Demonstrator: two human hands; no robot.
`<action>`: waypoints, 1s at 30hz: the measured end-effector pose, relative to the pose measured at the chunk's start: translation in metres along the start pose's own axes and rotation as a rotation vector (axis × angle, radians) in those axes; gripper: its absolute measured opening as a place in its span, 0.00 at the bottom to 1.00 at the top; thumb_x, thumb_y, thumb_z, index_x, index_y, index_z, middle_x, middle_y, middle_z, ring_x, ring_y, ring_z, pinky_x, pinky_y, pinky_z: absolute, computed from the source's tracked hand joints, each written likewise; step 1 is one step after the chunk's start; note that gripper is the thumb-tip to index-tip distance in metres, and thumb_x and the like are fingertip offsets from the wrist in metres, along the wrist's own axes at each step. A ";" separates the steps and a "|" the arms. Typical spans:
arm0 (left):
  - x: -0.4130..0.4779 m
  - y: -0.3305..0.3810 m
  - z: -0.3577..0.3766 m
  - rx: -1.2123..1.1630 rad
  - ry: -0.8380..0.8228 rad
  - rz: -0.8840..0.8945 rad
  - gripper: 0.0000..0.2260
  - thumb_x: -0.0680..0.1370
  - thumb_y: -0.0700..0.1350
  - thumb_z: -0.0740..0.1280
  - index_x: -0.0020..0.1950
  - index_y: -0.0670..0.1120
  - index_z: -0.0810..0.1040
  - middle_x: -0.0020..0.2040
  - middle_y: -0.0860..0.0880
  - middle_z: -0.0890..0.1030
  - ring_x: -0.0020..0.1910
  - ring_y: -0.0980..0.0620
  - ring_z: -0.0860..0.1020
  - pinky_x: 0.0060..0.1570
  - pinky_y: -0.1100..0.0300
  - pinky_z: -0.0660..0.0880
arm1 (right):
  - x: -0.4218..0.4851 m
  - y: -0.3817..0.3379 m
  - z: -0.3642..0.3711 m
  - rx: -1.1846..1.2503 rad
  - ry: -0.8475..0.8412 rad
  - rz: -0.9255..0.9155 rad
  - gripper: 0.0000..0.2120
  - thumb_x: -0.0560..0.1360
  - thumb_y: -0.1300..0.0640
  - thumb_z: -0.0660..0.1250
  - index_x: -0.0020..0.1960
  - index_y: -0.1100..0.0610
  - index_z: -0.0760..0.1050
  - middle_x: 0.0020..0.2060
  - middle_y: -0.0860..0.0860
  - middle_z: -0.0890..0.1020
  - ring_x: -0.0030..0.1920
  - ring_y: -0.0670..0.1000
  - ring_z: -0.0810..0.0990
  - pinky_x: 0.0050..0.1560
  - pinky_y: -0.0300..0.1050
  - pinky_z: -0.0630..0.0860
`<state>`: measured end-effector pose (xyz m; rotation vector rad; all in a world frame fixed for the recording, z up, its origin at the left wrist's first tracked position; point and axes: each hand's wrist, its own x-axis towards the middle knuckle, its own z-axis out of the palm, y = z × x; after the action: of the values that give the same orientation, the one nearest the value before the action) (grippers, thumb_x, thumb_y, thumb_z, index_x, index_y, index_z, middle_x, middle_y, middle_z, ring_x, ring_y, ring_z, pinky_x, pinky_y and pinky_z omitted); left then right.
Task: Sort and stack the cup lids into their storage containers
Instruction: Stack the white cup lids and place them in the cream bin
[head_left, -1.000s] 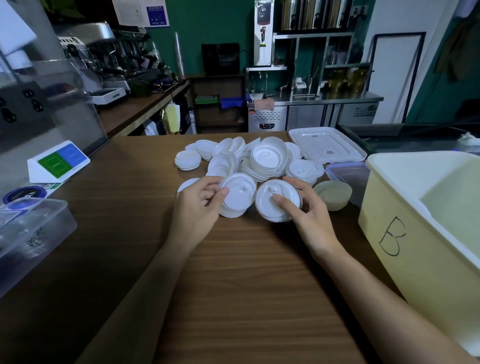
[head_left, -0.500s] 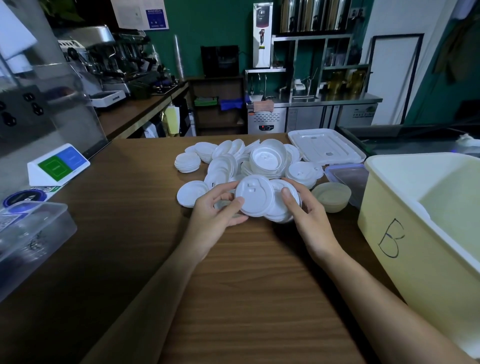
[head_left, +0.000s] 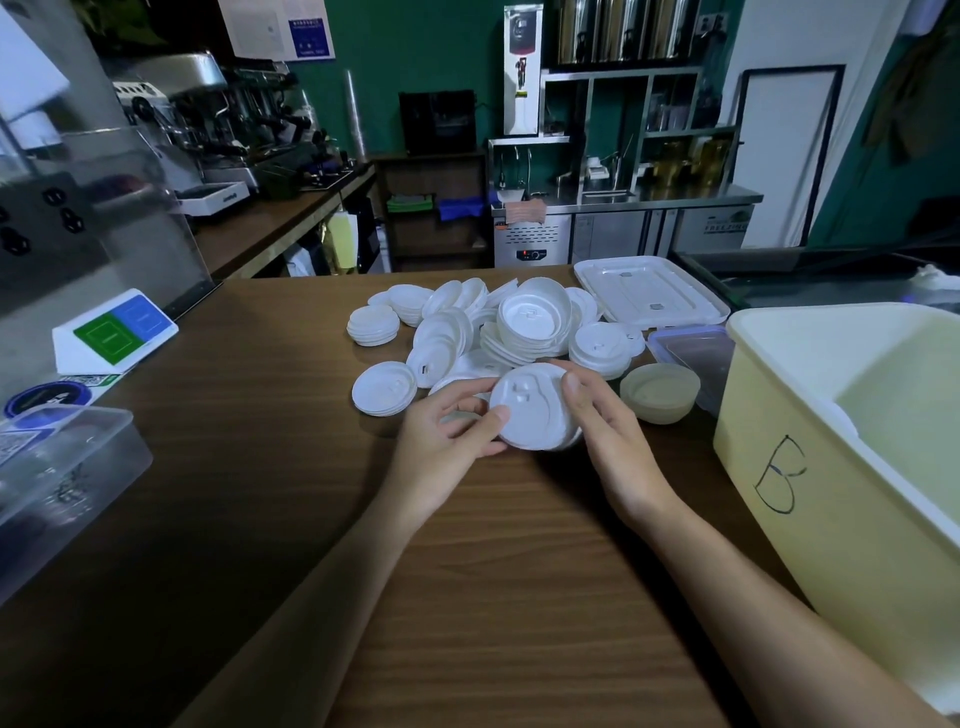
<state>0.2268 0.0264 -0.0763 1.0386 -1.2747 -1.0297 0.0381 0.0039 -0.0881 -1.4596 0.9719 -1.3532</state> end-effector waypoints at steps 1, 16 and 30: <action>0.000 0.000 0.000 0.006 0.012 0.004 0.12 0.79 0.36 0.73 0.61 0.46 0.84 0.48 0.39 0.81 0.48 0.47 0.87 0.48 0.54 0.85 | -0.001 -0.001 0.000 0.005 -0.004 0.000 0.29 0.76 0.32 0.67 0.69 0.49 0.80 0.67 0.45 0.83 0.70 0.46 0.78 0.76 0.53 0.71; 0.002 -0.012 -0.002 0.266 -0.029 0.101 0.17 0.77 0.46 0.77 0.66 0.48 0.82 0.56 0.54 0.86 0.53 0.56 0.85 0.59 0.56 0.82 | -0.004 0.000 -0.002 0.017 -0.014 -0.040 0.13 0.80 0.56 0.74 0.64 0.56 0.81 0.58 0.50 0.86 0.58 0.43 0.83 0.59 0.33 0.75; 0.016 -0.020 -0.040 1.002 -0.080 0.388 0.09 0.75 0.43 0.78 0.55 0.48 0.87 0.49 0.55 0.86 0.50 0.54 0.80 0.53 0.54 0.77 | -0.001 0.002 -0.002 -0.010 0.095 -0.014 0.11 0.81 0.51 0.73 0.63 0.50 0.82 0.59 0.44 0.86 0.61 0.44 0.82 0.61 0.35 0.74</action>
<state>0.2667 0.0077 -0.0932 1.3881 -2.0281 -0.0769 0.0356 0.0041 -0.0907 -1.4230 1.0323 -1.4401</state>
